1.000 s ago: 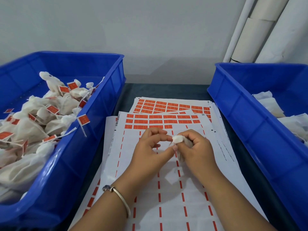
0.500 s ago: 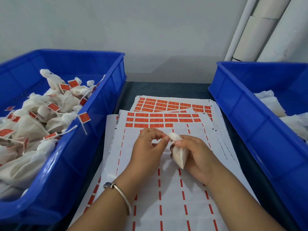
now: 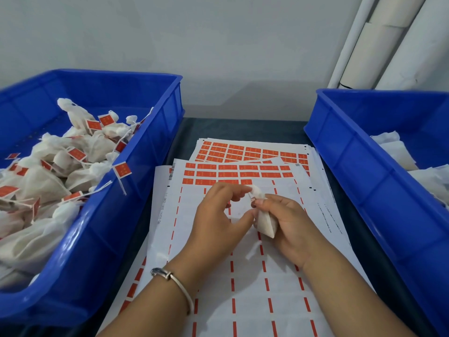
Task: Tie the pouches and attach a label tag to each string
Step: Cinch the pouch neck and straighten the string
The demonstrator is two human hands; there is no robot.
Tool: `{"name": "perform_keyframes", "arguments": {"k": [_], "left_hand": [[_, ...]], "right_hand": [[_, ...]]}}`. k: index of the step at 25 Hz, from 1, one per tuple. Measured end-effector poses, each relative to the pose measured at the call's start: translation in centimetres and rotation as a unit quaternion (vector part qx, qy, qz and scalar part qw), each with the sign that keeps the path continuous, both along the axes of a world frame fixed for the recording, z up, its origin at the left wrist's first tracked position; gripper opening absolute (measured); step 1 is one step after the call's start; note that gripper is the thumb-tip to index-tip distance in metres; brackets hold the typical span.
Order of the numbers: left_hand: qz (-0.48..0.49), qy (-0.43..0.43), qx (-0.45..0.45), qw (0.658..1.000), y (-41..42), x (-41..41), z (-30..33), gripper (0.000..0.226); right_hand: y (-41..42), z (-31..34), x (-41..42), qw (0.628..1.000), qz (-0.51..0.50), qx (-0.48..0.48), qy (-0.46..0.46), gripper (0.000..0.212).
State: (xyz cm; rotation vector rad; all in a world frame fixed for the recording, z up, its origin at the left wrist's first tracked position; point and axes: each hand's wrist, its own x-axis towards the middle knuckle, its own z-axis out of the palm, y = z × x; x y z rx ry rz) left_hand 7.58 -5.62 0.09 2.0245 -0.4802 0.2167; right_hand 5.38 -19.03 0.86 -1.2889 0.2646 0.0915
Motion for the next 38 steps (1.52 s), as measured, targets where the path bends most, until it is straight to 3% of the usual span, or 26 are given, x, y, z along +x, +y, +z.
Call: {"name": "perform_keyframes", "arguments": {"k": [5,10,13,16,19,22,26,30,33,38], "left_hand": [[0.008,-0.01,-0.027,1.0,0.2,0.1,0.4,0.009],[0.059,-0.031,0.021,0.998,0.9,0.9,0.1,0.011],[0.115,-0.016,0.021,0.993,1.5,1.5,0.2,0.01],[0.156,-0.001,0.009,0.988,1.8,2.0,0.4,0.009],[0.172,0.031,-0.019,0.984,1.8,2.2,0.5,0.006],[0.162,0.054,-0.043,0.984,1.8,1.9,1.3,0.009],[0.12,0.065,-0.046,0.99,2.1,1.0,3.7,0.003],[0.062,0.028,-0.012,0.998,2.0,0.6,6.0,0.011],[0.033,0.019,0.017,0.999,1.2,1.3,7.3,0.016],[0.071,0.124,-0.042,0.989,-1.1,5.4,6.4,0.007]], "right_hand": [[-0.1,-0.5,0.0,0.999,-0.016,-0.037,0.018,0.015],[0.1,-0.1,-0.1,0.997,0.009,-0.075,0.022,0.019],[-0.3,0.3,-0.2,0.998,0.038,-0.032,0.031,0.034],[-0.6,0.5,-0.1,0.995,0.079,0.04,0.04,0.034],[-0.4,0.6,-0.3,0.993,0.107,0.031,0.028,0.04],[-0.6,0.7,-0.9,0.992,0.12,0.035,-0.006,0.042],[-0.7,2.1,-1.0,0.987,0.128,0.098,-0.021,0.027],[-0.9,3.4,-0.7,0.987,0.148,0.015,-0.067,0.028],[-1.8,4.2,0.0,0.992,0.108,-0.008,-0.061,0.022],[-4.3,4.3,2.3,0.999,0.041,0.024,-0.006,0.016]]}}
